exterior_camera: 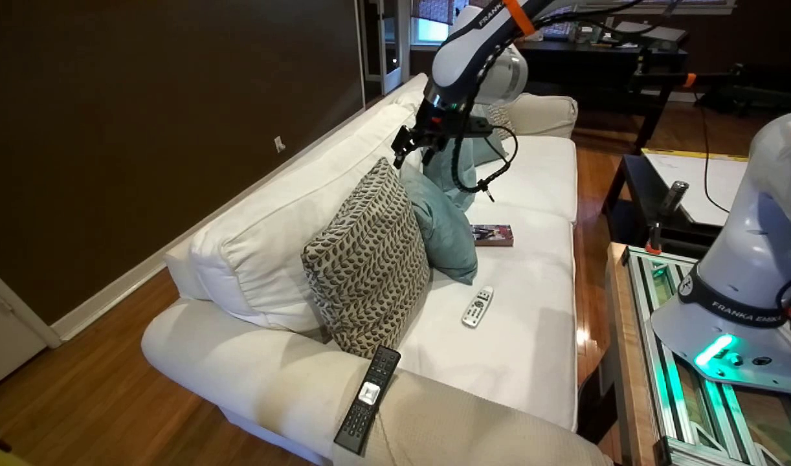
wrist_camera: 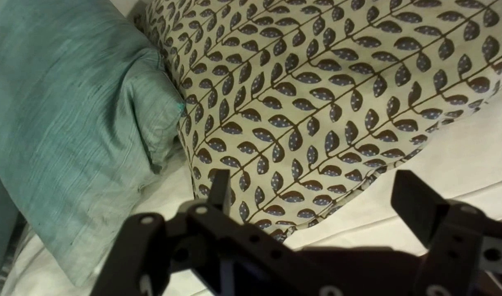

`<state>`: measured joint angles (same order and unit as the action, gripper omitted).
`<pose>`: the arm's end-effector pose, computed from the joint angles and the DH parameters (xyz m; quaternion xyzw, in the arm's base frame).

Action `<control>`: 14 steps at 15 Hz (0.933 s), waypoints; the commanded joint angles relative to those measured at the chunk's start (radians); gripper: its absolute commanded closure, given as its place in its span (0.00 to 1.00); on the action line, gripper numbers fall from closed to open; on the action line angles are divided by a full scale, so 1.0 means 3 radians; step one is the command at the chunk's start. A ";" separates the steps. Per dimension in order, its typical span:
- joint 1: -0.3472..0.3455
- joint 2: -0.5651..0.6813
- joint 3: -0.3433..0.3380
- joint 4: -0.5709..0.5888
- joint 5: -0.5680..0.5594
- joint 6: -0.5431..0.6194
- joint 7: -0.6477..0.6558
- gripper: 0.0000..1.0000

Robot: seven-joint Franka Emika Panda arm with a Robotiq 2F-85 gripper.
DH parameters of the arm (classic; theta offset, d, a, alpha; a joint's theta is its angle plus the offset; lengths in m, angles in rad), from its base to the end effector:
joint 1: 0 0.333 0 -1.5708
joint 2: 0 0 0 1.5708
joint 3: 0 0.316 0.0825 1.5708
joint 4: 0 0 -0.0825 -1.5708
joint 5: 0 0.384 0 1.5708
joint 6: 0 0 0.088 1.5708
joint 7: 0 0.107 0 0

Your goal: Pick up the beige and black pillow and put it in front of the blue pillows, pick up the left blue pillow move it to the left of the couch, pick the beige and black pillow and move it backwards

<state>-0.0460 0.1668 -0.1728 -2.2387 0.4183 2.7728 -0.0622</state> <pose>0.5534 -0.1398 0.3328 -0.9467 0.2477 -0.1938 0.0692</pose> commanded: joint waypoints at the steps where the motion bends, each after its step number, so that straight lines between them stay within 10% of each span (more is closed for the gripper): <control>1: -0.0097 0.0475 0.0118 0.0430 -0.0224 -0.0098 0.0414 0.00; 14: -0.0002 0.1320 0.0074 0.1461 -0.0594 -0.0308 0.1456 0.00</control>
<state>-0.0515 0.5015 -0.1417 -1.8819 0.2573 2.7179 0.3033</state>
